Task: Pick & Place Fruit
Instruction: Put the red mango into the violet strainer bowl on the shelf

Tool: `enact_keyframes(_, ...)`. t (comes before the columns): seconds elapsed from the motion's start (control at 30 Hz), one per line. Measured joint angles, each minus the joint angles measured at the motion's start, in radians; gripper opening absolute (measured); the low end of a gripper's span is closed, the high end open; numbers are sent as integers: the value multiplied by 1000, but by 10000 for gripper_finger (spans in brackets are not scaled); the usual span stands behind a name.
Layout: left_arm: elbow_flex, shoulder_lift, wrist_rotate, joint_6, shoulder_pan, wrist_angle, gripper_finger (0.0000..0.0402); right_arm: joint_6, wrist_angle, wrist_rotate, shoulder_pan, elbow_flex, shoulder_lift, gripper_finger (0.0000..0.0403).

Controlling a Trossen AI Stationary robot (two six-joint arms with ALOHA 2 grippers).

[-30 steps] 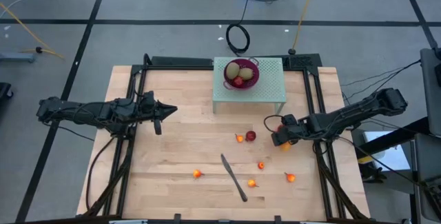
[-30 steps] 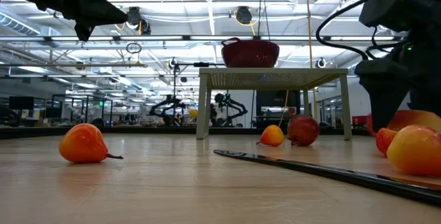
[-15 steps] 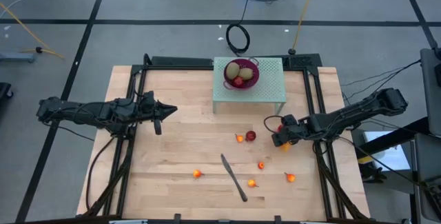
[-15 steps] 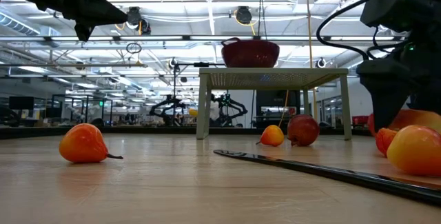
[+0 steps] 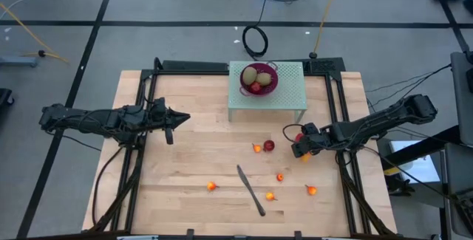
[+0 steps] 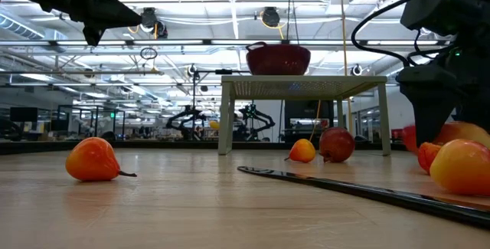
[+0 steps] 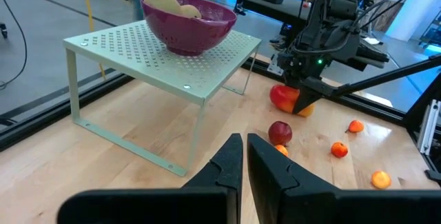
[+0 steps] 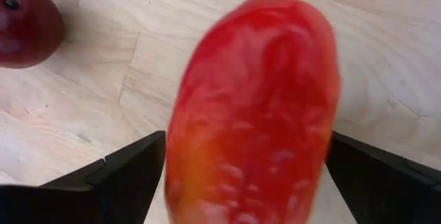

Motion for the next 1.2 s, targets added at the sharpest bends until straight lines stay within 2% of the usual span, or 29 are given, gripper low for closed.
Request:
enact_keyframes(0.17,0,0,0,-4,0,0,21,3,-2,-2,0,0,0,357)
enact_keyframes(0.73,0,0,0,-25,0,0,21,22,3,-48,-2,-2,1,216)
enact_keyframes(0.9,0,0,0,-25,0,0,21,27,40,-75,-2,-3,-12,216)
enact_keyframes(1.2,0,0,0,-27,0,0,21,5,278,-90,0,-2,-76,214)
